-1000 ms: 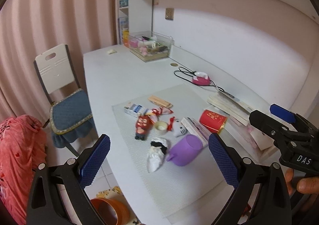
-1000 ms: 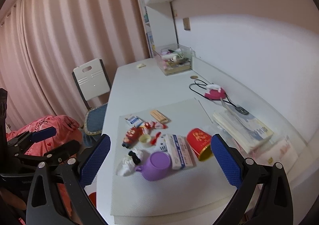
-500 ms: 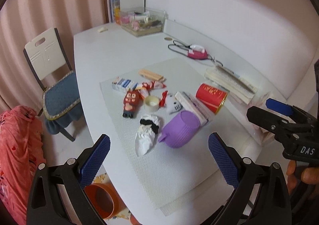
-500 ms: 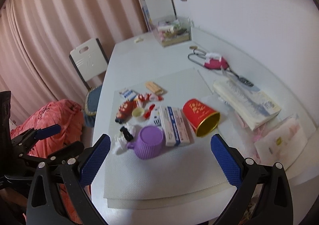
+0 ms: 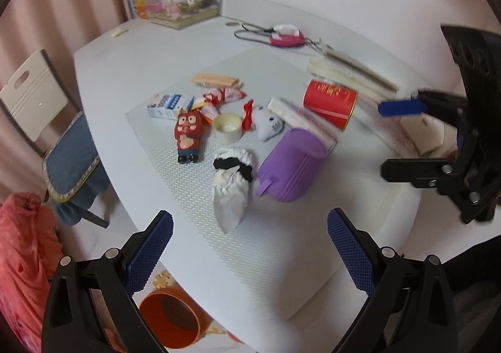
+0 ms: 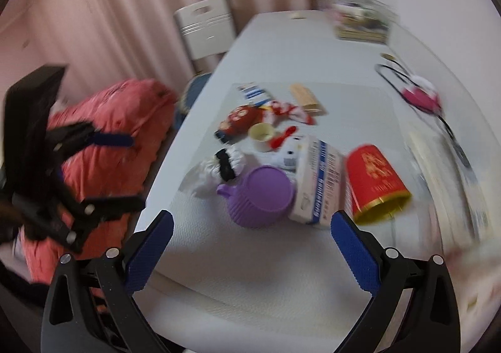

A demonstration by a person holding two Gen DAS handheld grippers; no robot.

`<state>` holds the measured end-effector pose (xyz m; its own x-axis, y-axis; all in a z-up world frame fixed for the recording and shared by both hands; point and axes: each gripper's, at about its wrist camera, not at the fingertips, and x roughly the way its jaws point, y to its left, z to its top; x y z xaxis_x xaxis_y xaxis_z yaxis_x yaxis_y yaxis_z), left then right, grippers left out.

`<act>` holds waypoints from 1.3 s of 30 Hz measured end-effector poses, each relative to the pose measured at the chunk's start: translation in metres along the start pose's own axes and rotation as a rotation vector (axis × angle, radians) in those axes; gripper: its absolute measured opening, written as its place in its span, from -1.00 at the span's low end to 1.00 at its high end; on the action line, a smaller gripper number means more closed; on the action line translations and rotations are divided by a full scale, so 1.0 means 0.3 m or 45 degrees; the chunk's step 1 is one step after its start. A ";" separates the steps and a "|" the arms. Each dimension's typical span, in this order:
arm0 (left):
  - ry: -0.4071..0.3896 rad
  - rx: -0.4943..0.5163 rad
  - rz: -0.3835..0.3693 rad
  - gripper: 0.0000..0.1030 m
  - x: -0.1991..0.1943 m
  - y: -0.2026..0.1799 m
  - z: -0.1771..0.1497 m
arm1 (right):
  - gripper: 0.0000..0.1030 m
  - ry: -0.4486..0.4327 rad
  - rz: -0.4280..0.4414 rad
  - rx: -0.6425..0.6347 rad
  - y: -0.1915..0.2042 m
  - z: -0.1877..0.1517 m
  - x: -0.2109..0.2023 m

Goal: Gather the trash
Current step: 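Grasp the purple cup with the right tool while the left tool grasps the white tissue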

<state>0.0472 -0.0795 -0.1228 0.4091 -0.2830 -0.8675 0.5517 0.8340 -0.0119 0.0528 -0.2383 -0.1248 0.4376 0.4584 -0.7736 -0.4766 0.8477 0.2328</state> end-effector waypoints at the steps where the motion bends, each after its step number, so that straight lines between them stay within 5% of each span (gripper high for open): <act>1: -0.005 0.019 -0.009 0.89 0.011 0.009 0.000 | 0.91 -0.001 0.018 -0.028 0.000 0.002 0.009; 8: 0.032 0.198 -0.079 0.89 0.105 0.042 0.017 | 0.89 0.017 0.129 -0.316 0.035 0.039 0.085; 10: 0.039 0.249 -0.075 0.89 0.127 0.048 0.022 | 0.69 0.038 0.160 -0.364 0.030 0.057 0.118; 16: 0.068 0.328 -0.089 0.89 0.193 0.083 0.047 | 0.57 0.123 0.089 -0.464 -0.005 0.079 0.209; 20: 0.080 0.373 -0.140 0.89 0.229 0.085 0.049 | 0.54 0.162 0.143 -0.493 -0.021 0.096 0.258; 24: 0.099 0.384 -0.183 0.62 0.267 0.095 0.058 | 0.47 0.231 0.170 -0.574 -0.022 0.102 0.320; 31: 0.094 0.396 -0.234 0.62 0.303 0.106 0.064 | 0.32 0.361 0.209 -0.621 -0.040 0.075 0.393; 39: 0.098 0.383 -0.278 0.62 0.313 0.139 0.036 | 0.29 0.394 0.286 -0.476 -0.093 0.074 0.419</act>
<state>0.1164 -0.0763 -0.1994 0.2083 -0.3928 -0.8957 0.8133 0.5783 -0.0645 0.1379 -0.1984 -0.2156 0.0749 0.4694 -0.8798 -0.7967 0.5588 0.2303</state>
